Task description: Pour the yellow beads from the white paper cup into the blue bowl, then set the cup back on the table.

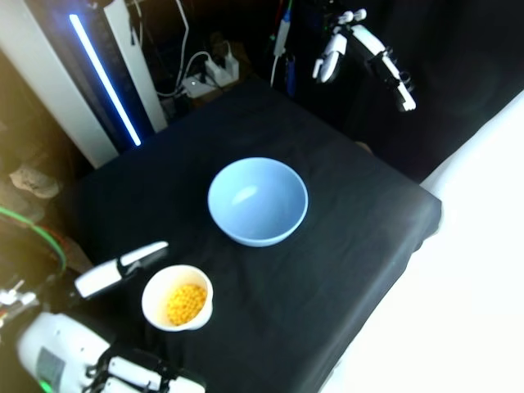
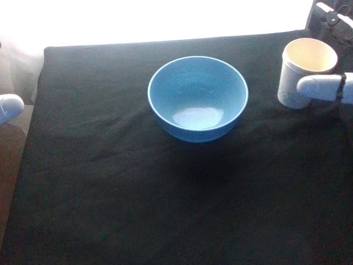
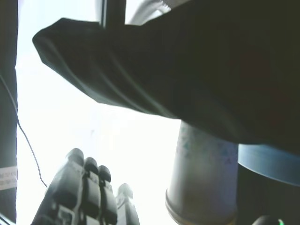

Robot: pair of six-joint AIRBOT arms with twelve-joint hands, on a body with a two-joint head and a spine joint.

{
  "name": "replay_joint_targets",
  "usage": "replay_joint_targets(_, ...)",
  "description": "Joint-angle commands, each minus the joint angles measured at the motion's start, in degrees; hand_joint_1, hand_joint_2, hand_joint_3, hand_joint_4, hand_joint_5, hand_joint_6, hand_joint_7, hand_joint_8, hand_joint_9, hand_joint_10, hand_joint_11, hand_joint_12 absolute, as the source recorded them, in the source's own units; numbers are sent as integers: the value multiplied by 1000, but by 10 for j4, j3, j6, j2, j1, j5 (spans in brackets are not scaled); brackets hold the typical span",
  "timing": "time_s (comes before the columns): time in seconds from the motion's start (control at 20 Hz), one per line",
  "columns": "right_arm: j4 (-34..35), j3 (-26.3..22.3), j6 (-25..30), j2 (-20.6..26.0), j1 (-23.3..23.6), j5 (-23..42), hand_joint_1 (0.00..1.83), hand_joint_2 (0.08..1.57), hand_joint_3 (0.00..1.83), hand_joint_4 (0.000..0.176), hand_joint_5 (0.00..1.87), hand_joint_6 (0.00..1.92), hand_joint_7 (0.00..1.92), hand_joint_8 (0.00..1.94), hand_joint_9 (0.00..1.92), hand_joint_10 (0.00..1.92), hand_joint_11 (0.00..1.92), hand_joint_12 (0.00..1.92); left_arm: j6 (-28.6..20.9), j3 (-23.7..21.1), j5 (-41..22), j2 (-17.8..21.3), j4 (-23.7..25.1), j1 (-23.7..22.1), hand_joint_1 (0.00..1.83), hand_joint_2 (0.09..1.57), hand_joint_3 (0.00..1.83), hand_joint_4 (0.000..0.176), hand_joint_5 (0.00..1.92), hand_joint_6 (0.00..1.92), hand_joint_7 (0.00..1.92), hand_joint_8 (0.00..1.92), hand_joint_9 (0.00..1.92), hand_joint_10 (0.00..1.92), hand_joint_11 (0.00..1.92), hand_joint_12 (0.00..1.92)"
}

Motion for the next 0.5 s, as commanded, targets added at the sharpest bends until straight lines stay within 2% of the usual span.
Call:
replay_joint_targets(0.0,16,9,18,0,2,79,663,608,14,176,0,0,0,0,0,0,0,0,-4,3,-71,0,-12,1,445,785,0,149,142,6,204,7,112,1,46,35)
replay_joint_targets(0.05,24,13,29,-6,-2,84,668,631,17,176,0,0,0,0,0,0,0,0,-4,3,-71,0,-12,2,453,787,0,156,149,8,204,6,105,0,39,32)
replay_joint_targets(0.15,42,15,41,-10,-12,96,607,653,19,176,0,0,0,0,0,0,0,0,-4,3,-71,0,-12,2,459,771,0,159,142,4,194,1,94,0,27,28)
replay_joint_targets(0.2,50,14,46,-12,-17,101,600,637,9,176,0,0,0,0,0,0,0,0,-4,3,-71,-1,-13,2,457,773,0,153,140,3,196,1,95,1,30,30)
replay_joint_targets(0.35,63,15,52,-17,-25,109,621,642,9,176,0,0,0,0,0,0,0,0,-4,3,-71,-2,-14,4,471,760,0,173,147,4,189,1,84,0,25,29)
replay_joint_targets(0.45,64,17,52,-21,-27,109,613,643,8,176,0,0,0,0,0,0,0,0,-4,3,-71,-3,-15,5,484,755,0,176,159,8,195,3,86,1,25,30)
